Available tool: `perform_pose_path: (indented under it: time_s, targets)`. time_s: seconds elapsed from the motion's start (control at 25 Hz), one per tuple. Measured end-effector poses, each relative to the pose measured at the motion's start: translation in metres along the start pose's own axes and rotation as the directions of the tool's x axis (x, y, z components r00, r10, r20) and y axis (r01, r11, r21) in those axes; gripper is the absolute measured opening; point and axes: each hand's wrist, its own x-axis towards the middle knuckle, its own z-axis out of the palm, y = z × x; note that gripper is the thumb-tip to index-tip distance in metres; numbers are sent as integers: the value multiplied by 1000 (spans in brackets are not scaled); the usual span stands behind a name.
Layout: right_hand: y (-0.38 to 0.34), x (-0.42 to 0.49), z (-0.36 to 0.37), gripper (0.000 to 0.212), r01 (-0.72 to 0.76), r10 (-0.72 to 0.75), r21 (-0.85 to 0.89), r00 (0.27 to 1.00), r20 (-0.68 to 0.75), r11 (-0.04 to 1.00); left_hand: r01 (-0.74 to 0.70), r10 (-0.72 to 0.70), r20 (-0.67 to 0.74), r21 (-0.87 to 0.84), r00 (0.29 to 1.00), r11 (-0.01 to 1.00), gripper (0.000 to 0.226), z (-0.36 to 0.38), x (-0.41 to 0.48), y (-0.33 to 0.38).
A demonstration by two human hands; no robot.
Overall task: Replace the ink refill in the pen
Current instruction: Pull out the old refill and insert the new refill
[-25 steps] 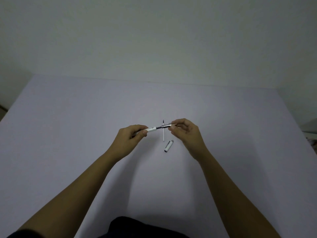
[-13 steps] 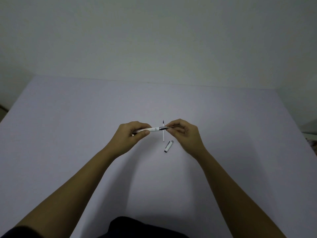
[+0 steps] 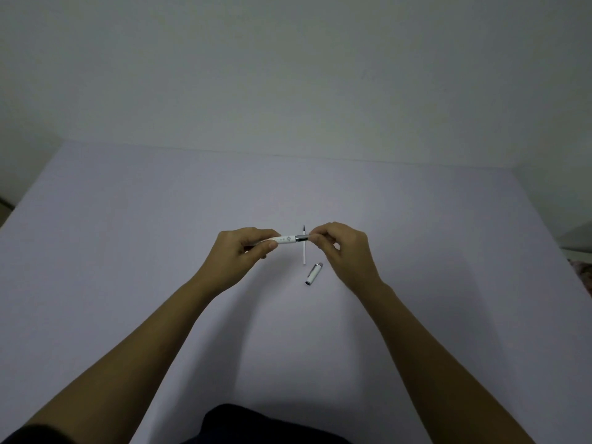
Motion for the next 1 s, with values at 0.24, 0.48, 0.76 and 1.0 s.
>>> perform_pose_path:
  time_s: [0.24, 0.48, 0.76, 1.0]
  targets:
    - [-7, 0, 2, 7, -117, 114, 66, 992, 49, 991, -12, 12, -22, 29, 1000, 1000, 17, 1, 0, -1]
    - [-7, 1, -1, 12, -174, 151, 148, 976, 154, 974, -26, 26, -23, 28, 999, 999, 18, 2, -2, -1]
    - [-7, 4, -4, 7, -173, 141, 162, 972, 190, 972, -81, 81, -18, 42, 997, 996, 17, -2, 0, 1]
    - [-8, 6, -3, 11, -32, 22, 78, 991, 131, 996, -102, 102, -20, 39, 995, 994, 16, -1, -1, 2]
